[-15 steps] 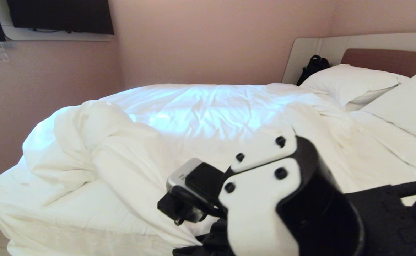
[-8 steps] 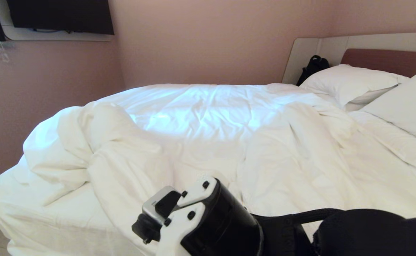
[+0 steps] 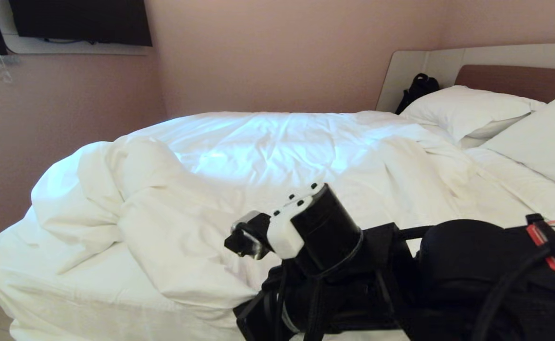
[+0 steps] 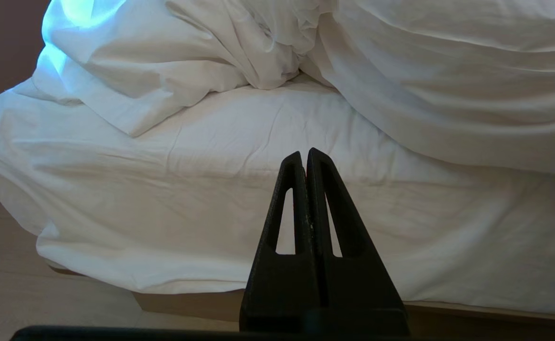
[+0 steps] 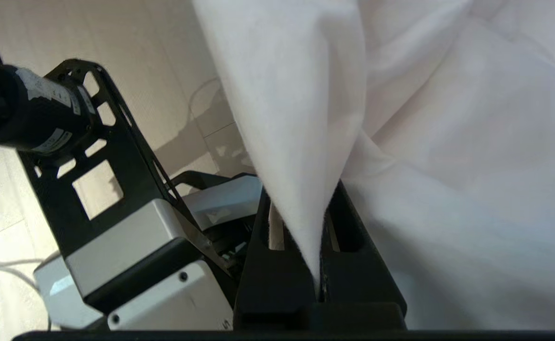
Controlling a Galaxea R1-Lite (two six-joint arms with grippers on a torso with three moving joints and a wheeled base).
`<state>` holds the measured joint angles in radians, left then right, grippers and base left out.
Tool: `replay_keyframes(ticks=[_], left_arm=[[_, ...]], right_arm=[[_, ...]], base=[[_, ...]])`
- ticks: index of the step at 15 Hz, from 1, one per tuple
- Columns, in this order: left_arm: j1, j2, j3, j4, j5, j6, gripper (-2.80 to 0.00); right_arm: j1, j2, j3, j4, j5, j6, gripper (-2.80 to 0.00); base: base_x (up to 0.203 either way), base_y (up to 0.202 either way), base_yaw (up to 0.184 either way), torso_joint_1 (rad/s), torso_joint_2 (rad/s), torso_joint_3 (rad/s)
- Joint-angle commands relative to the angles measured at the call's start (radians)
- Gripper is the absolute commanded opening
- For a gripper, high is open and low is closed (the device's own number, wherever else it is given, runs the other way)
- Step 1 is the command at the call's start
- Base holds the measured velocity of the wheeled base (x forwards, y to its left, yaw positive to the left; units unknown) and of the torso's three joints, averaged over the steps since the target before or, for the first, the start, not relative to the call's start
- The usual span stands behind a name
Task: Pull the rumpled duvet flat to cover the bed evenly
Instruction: Flatten the corners of the folded blanket
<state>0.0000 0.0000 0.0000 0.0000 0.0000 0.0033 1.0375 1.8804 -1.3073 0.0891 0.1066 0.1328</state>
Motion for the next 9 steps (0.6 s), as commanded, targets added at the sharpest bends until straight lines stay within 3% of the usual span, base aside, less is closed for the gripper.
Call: replay_keyframes(ticks=[1,4,6,9], left_arm=[[0.000,0.000,0.000,0.000,0.000,0.001,-2.80],[0.000,0.000,0.000,0.000,0.000,0.000,-2.80],[0.000,0.000,0.000,0.000,0.000,0.000,-2.80],[0.000,0.000,0.000,0.000,0.000,0.000,-2.80]], right_arm=[[-0.041,0.004,0.005,0.006,0.381,-0.074,-2.80],[-0.053,0.017,0.027,0.050,0.504,-0.121,-2.80],[-0.047,0.020,0.061,0.055,0.521,-0.160,-2.80],[-0.014,0.040,0.063,0.050,0.518,-0.154,-2.80]], base=[[0.000,0.000,0.000,0.000,0.00,0.000],[0.000,0.000,0.000,0.000,0.00,0.000],[0.000,0.000,0.000,0.000,0.00,0.000],[0.000,0.000,0.000,0.000,0.00,0.000]])
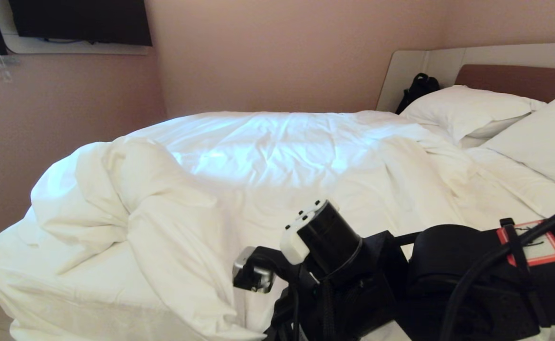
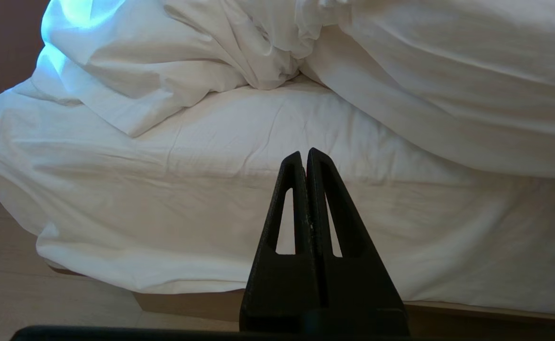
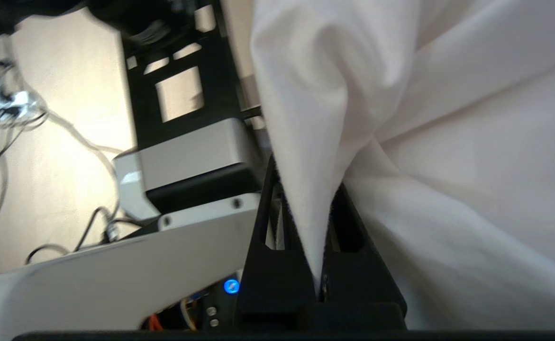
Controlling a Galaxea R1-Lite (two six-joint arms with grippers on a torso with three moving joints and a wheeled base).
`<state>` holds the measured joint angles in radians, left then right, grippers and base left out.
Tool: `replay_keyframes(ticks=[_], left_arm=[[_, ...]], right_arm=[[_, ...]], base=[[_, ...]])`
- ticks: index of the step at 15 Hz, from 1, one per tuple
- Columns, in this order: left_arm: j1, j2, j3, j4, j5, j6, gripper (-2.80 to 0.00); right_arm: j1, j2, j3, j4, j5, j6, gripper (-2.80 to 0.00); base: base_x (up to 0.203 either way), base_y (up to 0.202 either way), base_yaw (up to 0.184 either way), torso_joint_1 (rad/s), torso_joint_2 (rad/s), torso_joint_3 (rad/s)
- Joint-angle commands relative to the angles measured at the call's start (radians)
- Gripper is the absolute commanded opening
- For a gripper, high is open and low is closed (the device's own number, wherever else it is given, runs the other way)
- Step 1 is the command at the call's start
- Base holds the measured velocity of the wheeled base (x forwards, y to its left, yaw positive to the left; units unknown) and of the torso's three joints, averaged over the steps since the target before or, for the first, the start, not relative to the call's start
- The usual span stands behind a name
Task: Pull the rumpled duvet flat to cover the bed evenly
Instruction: Flatten the corners of the folded blanket
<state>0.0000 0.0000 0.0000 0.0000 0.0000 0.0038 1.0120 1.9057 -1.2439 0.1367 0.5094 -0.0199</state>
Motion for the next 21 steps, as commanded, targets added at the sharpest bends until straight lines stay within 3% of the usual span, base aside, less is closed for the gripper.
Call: replay_keyframes(ticks=[1,12,13,21], left_arm=[[0.000,0.000,0.000,0.000,0.000,-0.001,-2.80],[0.000,0.000,0.000,0.000,0.000,-0.001,-2.80],[0.000,0.000,0.000,0.000,0.000,-0.001,-2.80],[0.000,0.000,0.000,0.000,0.000,-0.001,-2.80]], right_arm=[[0.013,0.022,-0.011,0.002,0.114,0.000,-2.80],[0.011,0.150,-0.062,-0.016,0.009,0.043,-2.80],[0.011,0.160,-0.062,-0.019,0.002,0.043,0.00],[0.008,0.054,-0.051,-0.016,-0.002,0.055,0.00]], base=[[0.000,0.000,0.000,0.000,0.00,0.000],[0.000,0.000,0.000,0.000,0.00,0.000],[0.000,0.000,0.000,0.000,0.00,0.000],[0.000,0.000,0.000,0.000,0.00,0.000]])
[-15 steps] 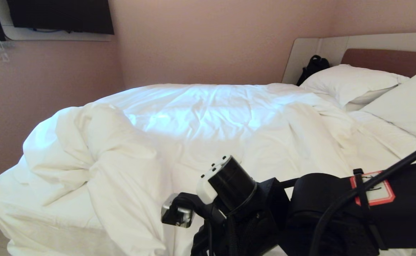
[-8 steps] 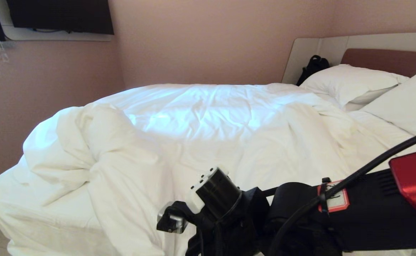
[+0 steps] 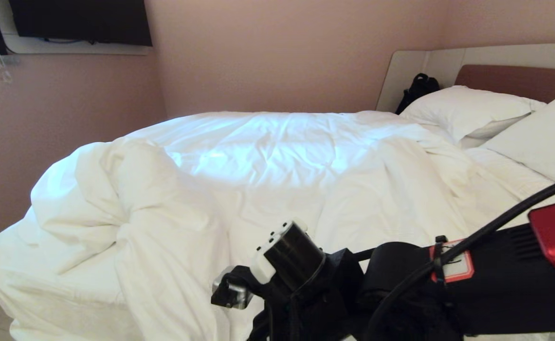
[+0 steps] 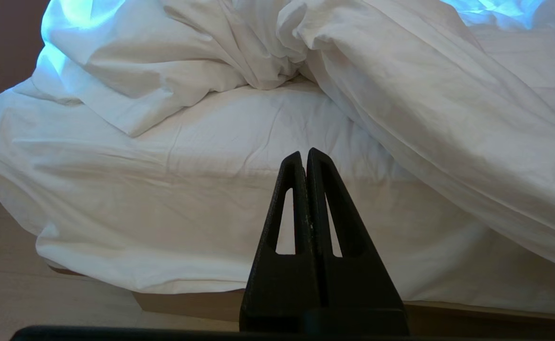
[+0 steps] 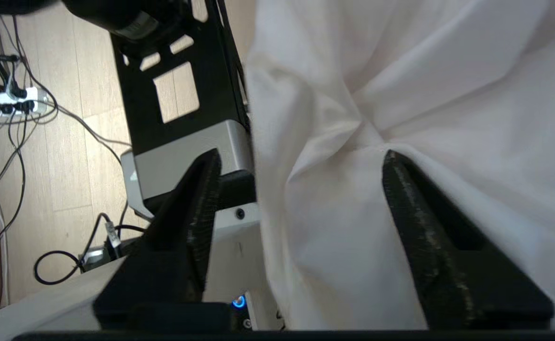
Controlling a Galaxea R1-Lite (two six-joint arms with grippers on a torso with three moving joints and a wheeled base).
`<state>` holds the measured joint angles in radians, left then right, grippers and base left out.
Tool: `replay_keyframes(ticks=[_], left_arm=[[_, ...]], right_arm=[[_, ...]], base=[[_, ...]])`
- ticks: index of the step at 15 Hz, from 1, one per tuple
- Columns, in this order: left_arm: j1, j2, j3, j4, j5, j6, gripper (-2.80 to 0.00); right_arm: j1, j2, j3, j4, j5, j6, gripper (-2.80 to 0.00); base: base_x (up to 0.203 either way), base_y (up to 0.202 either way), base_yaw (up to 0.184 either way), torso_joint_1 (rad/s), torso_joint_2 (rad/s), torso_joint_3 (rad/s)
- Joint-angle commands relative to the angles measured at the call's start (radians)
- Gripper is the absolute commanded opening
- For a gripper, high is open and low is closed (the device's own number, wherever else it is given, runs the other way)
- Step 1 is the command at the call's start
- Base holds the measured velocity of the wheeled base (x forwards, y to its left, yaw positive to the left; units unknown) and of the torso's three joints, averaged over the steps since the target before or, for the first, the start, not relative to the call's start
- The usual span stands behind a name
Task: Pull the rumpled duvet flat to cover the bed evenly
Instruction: Flatten the corners of the folded blanket
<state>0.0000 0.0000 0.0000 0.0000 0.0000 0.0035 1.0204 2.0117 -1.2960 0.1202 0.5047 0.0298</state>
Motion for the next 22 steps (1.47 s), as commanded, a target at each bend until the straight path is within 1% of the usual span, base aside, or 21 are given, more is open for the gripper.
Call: replay_keyframes(ticks=[1,3,5,7,8,10,12,14,16,18,20,22], left_arm=[[0.000,0.000,0.000,0.000,0.000,0.000,-2.80],[0.000,0.000,0.000,0.000,0.000,0.001,-2.80],[0.000,0.000,0.000,0.000,0.000,0.000,-2.80],[0.000,0.000,0.000,0.000,0.000,0.000,-2.80],[0.000,0.000,0.000,0.000,0.000,0.000,-2.80],[0.000,0.000,0.000,0.000,0.000,0.000,-2.80],[0.000,0.000,0.000,0.000,0.000,0.000,-2.80],[0.000,0.000,0.000,0.000,0.000,0.000,-2.80],[0.000,0.000,0.000,0.000,0.000,0.000,-2.80],[0.000,0.000,0.000,0.000,0.000,0.000,-2.80],[0.000,0.000,0.000,0.000,0.000,0.000,-2.80],[0.000,0.000,0.000,0.000,0.000,0.000,-2.80]], right_arm=[[-0.003,-0.092,0.001,0.000,0.002,0.020,0.00],[-0.026,-0.164,-0.003,0.000,-0.001,0.041,0.00],[-0.088,-0.194,-0.007,-0.001,-0.004,0.047,0.00],[-0.142,-0.181,-0.026,-0.003,-0.038,0.061,0.00],[-0.156,-0.169,-0.030,-0.004,-0.043,0.064,-2.80],[-0.189,-0.113,-0.045,-0.004,-0.047,0.068,-2.80],[-0.193,-0.060,-0.047,-0.004,-0.065,0.070,-2.80],[-0.187,-0.001,-0.039,-0.004,-0.106,0.086,-2.80],[-0.155,0.052,-0.018,-0.012,-0.135,0.132,-2.80],[-0.114,0.085,0.011,-0.071,-0.168,0.175,-2.80],[-0.083,0.132,0.020,-0.094,-0.222,0.204,-2.80],[-0.070,0.178,0.022,-0.100,-0.234,0.220,-2.80]], base=[[0.000,0.000,0.000,0.000,0.00,0.000],[0.000,0.000,0.000,0.000,0.00,0.000],[0.000,0.000,0.000,0.000,0.00,0.000],[0.000,0.000,0.000,0.000,0.00,0.000],[0.000,0.000,0.000,0.000,0.00,0.000],[0.000,0.000,0.000,0.000,0.00,0.000],[0.000,0.000,0.000,0.000,0.00,0.000],[0.000,0.000,0.000,0.000,0.00,0.000],[0.000,0.000,0.000,0.000,0.00,0.000],[0.000,0.000,0.000,0.000,0.00,0.000],[0.000,0.000,0.000,0.000,0.00,0.000],[0.000,0.000,0.000,0.000,0.00,0.000]])
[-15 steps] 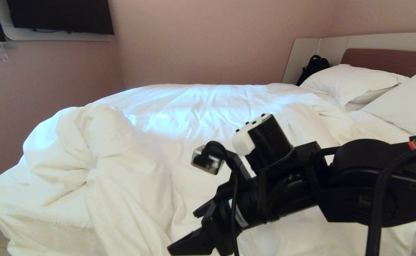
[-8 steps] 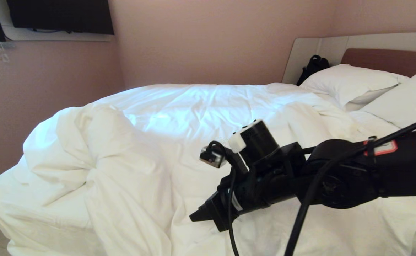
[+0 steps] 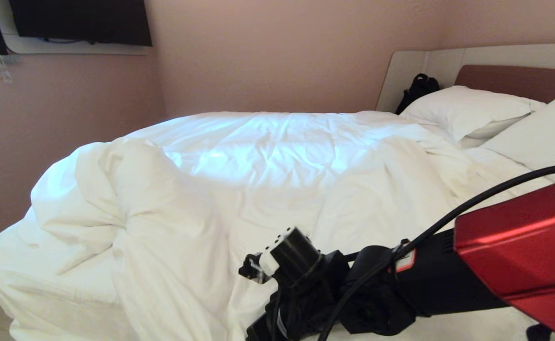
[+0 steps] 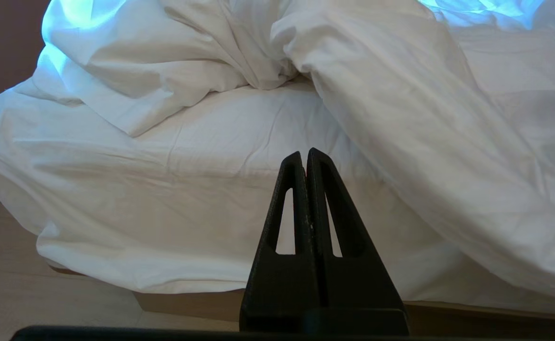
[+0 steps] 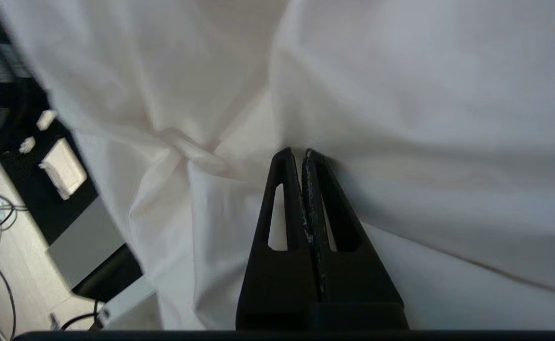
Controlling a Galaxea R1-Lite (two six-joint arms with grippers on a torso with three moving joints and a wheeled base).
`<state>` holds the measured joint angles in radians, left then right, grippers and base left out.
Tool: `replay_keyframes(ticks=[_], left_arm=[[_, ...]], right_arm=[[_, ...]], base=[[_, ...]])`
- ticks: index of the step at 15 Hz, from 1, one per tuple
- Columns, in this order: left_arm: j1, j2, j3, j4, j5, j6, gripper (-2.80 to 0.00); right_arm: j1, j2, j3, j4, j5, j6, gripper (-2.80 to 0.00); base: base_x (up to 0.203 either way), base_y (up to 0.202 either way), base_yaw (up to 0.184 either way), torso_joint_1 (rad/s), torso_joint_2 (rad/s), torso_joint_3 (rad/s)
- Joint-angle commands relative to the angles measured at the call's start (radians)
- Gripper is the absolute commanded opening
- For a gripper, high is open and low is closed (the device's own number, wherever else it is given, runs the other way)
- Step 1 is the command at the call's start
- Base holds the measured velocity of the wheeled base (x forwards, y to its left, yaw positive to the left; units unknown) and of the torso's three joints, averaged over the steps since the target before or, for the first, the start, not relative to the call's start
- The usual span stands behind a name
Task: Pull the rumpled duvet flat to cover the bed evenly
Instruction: Flatten the corners of the folded blanket
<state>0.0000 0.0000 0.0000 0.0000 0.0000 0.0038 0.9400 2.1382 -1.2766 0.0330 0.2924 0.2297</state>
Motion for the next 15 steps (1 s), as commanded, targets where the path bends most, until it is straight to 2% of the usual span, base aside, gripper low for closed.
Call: replay_keyframes(ticks=[1,9,11,12,14,15], left_arm=[[0.000,0.000,0.000,0.000,0.000,-0.001,-2.80],[0.000,0.000,0.000,0.000,0.000,0.000,-2.80],[0.000,0.000,0.000,0.000,0.000,-0.001,-2.80],[0.000,0.000,0.000,0.000,0.000,-0.001,-2.80],[0.000,0.000,0.000,0.000,0.000,-0.001,-2.80],[0.000,0.000,0.000,0.000,0.000,-0.001,-2.80]], right_arm=[[0.020,0.072,0.007,-0.017,-0.024,0.022,-2.80],[0.094,0.120,0.015,-0.019,-0.090,0.025,-2.80],[0.132,0.124,0.022,-0.015,-0.149,0.028,-2.80],[0.156,0.133,0.025,-0.015,-0.197,0.028,-2.80],[0.210,0.177,0.031,-0.022,-0.345,0.022,-2.80],[0.227,0.188,0.029,-0.022,-0.377,0.019,-2.80]], base=[[0.000,0.000,0.000,0.000,0.00,0.000],[0.000,0.000,0.000,0.000,0.00,0.000],[0.000,0.000,0.000,0.000,0.00,0.000],[0.000,0.000,0.000,0.000,0.00,0.000],[0.000,0.000,0.000,0.000,0.00,0.000],[0.000,0.000,0.000,0.000,0.00,0.000]])
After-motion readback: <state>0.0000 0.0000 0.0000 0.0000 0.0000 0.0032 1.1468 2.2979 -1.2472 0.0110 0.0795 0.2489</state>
